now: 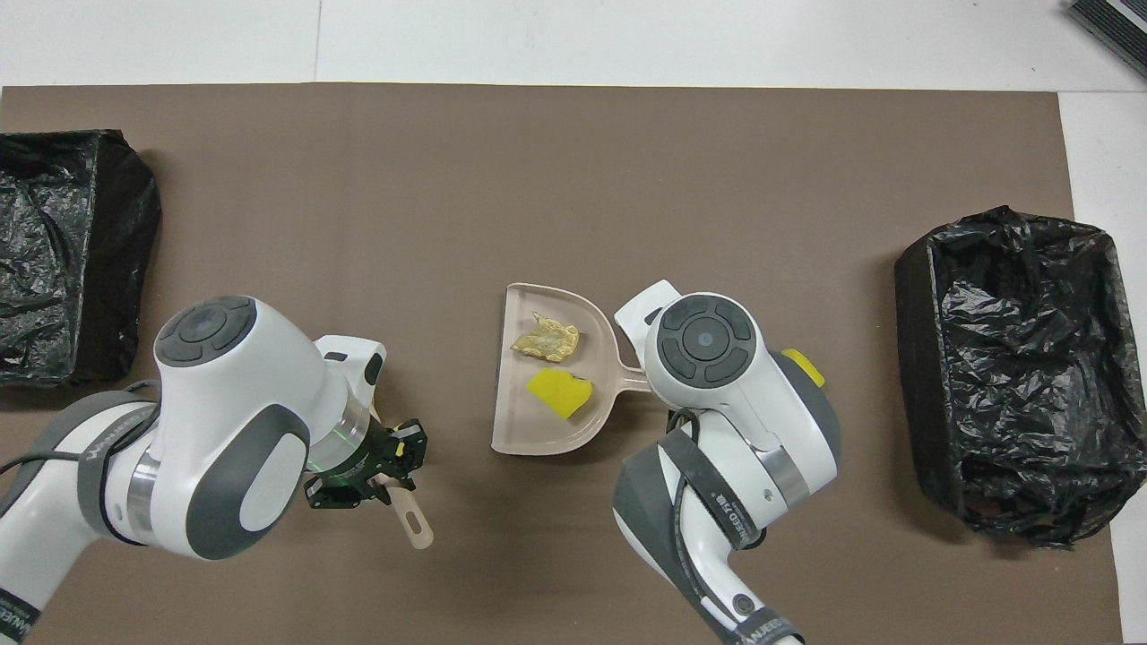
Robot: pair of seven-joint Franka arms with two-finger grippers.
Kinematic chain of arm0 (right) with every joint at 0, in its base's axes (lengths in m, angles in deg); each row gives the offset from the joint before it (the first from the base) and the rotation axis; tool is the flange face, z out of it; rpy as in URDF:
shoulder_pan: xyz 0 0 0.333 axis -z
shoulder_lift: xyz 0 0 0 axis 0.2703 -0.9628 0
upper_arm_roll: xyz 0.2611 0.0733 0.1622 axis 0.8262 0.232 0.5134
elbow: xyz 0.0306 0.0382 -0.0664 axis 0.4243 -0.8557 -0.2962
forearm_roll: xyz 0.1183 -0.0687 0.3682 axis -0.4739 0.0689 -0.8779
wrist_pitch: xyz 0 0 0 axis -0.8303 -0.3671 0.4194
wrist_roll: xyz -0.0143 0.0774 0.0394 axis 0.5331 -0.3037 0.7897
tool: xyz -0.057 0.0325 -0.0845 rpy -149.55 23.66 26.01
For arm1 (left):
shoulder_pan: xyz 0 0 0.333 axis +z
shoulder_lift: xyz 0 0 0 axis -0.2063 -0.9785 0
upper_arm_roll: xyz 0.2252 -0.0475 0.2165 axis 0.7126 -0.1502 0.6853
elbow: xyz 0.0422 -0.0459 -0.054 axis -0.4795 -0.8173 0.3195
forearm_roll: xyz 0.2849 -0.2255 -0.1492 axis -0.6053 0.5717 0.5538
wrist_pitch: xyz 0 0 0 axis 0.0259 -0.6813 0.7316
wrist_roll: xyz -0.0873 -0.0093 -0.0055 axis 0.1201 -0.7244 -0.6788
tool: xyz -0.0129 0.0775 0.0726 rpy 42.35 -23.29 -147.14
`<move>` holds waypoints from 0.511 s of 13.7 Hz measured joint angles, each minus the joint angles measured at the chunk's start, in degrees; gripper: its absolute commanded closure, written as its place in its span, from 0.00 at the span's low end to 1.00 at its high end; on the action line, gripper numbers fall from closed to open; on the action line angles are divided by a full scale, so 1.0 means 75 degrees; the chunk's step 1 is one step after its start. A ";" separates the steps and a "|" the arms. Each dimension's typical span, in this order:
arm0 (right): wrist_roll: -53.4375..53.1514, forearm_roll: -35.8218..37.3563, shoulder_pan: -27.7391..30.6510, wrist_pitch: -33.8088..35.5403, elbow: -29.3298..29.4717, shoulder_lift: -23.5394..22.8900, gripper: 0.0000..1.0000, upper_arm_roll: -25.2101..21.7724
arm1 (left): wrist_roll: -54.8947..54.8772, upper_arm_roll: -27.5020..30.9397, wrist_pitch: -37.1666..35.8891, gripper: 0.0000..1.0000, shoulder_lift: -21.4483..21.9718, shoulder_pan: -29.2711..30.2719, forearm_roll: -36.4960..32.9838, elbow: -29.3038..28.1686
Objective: Sweep and dump trash in bin
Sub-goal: 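Sweep sponge and bread pieces into the dustpan with the left gripper's brush, then sweep the remaining pieces into the dustpan with the brush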
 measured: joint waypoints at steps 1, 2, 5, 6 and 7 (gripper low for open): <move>0.0000 0.0000 0.0000 -0.0006 -0.0002 0.0000 1.00 0.0002 | -0.0020 0.0005 -0.0016 1.00 0.0167 0.0147 -0.0033 -0.0356; 0.0000 0.0000 0.0000 -0.0010 -0.0003 0.0000 1.00 0.0003 | -0.0055 0.0007 -0.0031 1.00 0.0402 0.0235 -0.0059 -0.0745; 0.0000 0.0000 -0.0001 -0.0012 -0.0004 -0.0001 1.00 0.0004 | -0.0229 -0.0058 -0.0033 1.00 0.1272 0.0251 -0.0069 -0.1898; 0.0000 0.0000 -0.0001 -0.0012 -0.0004 -0.0001 1.00 0.0004 | -0.0328 -0.0100 0.0006 1.00 0.1464 0.0221 -0.0070 -0.2181; 0.0000 0.0000 -0.0001 -0.0012 -0.0004 -0.0001 1.00 0.0005 | -0.0377 -0.0152 0.0133 1.00 0.1563 0.0151 -0.0070 -0.2390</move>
